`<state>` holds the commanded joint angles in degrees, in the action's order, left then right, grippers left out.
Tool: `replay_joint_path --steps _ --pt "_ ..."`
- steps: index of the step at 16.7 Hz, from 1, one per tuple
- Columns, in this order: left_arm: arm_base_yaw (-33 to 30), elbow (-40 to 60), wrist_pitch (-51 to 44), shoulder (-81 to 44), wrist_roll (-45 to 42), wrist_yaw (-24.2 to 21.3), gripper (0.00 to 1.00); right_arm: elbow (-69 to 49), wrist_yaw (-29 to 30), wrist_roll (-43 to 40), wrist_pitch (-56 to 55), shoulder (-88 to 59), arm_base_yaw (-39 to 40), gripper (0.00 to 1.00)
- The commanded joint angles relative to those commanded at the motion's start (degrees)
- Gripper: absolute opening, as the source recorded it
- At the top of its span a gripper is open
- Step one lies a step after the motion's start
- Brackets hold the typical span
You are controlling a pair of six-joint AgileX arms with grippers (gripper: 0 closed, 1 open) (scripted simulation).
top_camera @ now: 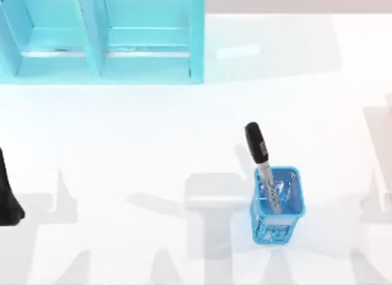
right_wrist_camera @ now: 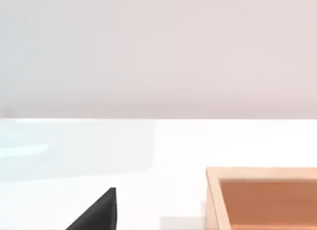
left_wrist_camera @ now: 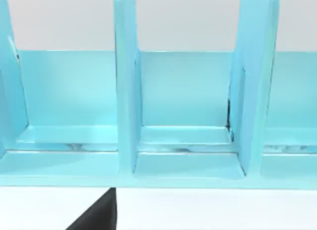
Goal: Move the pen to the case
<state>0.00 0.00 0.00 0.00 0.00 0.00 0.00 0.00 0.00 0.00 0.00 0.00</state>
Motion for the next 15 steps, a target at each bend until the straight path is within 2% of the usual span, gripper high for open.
replay_joint_path --steps 3,6,15 --pt "0.0 0.0 0.0 0.0 0.0 0.0 1.00 -0.4 -0.5 -0.1 0.0 -0.8 0.3 1.00" --pt "0.0 0.0 0.0 0.0 0.0 0.0 1.00 -3.0 -4.0 -0.8 -0.1 -6.4 2.6 1.00" --pt "0.0 0.0 0.0 0.0 0.0 0.0 1.00 -17.0 -21.9 -4.9 -0.6 -45.4 14.6 1.00"
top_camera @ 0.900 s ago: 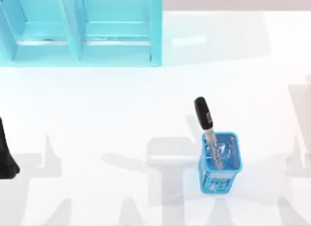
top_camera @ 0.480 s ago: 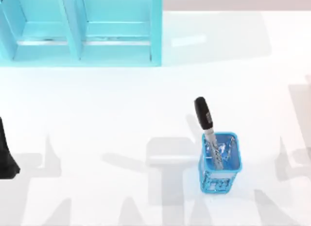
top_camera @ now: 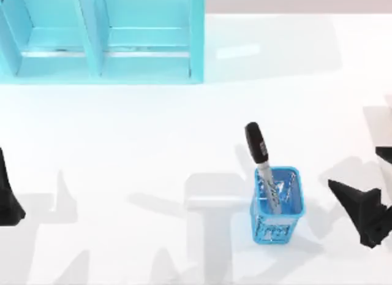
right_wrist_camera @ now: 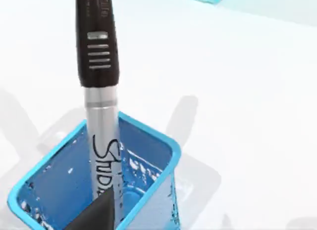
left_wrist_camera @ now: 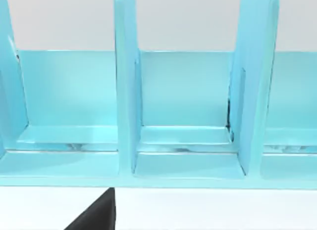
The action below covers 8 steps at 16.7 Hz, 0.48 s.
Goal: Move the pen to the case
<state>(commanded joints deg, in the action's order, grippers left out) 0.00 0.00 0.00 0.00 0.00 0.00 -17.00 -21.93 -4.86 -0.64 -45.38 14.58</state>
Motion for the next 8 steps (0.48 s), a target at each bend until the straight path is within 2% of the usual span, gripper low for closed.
replay_joint_path --steps 4,8 --pt "0.0 0.0 0.0 0.0 0.0 0.0 1.00 -4.6 -6.1 -1.5 -0.1 -12.7 4.2 1.00" --pt "0.0 0.0 0.0 0.0 0.0 0.0 1.00 -6.0 -8.0 -2.0 -0.2 -16.1 5.5 1.00"
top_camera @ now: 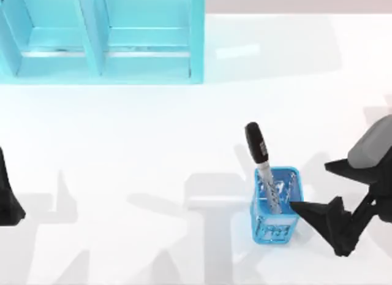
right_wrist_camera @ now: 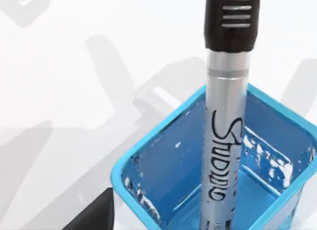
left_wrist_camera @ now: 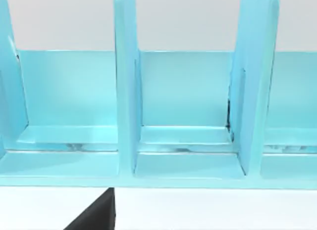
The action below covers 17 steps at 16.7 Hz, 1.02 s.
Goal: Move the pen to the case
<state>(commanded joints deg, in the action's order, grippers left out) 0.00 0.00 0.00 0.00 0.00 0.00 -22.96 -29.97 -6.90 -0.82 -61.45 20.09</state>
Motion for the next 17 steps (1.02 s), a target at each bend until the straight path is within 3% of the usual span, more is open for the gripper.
replay_joint_path --steps 6,17 --pt "0.0 0.0 0.0 0.0 0.0 0.0 1.00 -0.4 0.7 0.7 -2.2 -2.0 0.8 1.00" --pt "0.0 0.0 0.0 0.0 0.0 0.0 1.00 -5.8 9.2 7.6 -28.2 -30.8 11.0 1.00"
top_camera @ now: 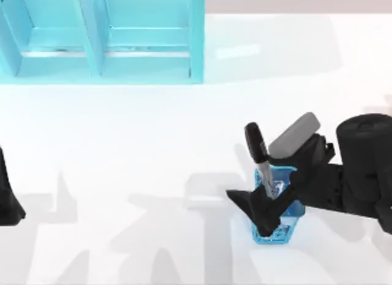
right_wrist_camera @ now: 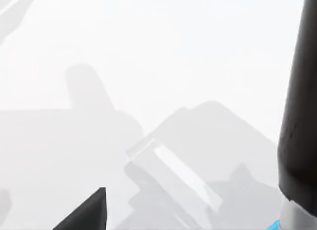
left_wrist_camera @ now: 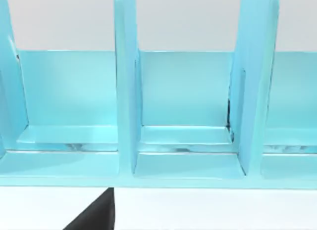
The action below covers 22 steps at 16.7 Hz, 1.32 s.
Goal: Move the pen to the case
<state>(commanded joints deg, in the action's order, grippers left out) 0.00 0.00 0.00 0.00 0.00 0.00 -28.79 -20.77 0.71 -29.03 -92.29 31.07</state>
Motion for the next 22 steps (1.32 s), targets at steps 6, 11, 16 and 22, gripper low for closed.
replay_joint_path --steps 6,11,16,22 --pt "0.0 0.0 0.0 0.0 0.0 0.0 1.00 -0.1 0.1 0.1 -0.4 -0.3 0.2 0.85" --pt "0.0 0.0 0.0 0.0 0.0 0.0 1.00 -0.1 0.1 0.1 -0.4 -0.3 0.2 0.47" --pt "0.0 0.0 0.0 0.0 0.0 0.0 1.00 -0.1 0.1 0.1 -0.4 -0.3 0.2 0.10" --pt "0.0 0.0 0.0 0.0 0.0 0.0 1.00 -0.1 0.1 0.1 -0.4 -0.3 0.2 0.00"
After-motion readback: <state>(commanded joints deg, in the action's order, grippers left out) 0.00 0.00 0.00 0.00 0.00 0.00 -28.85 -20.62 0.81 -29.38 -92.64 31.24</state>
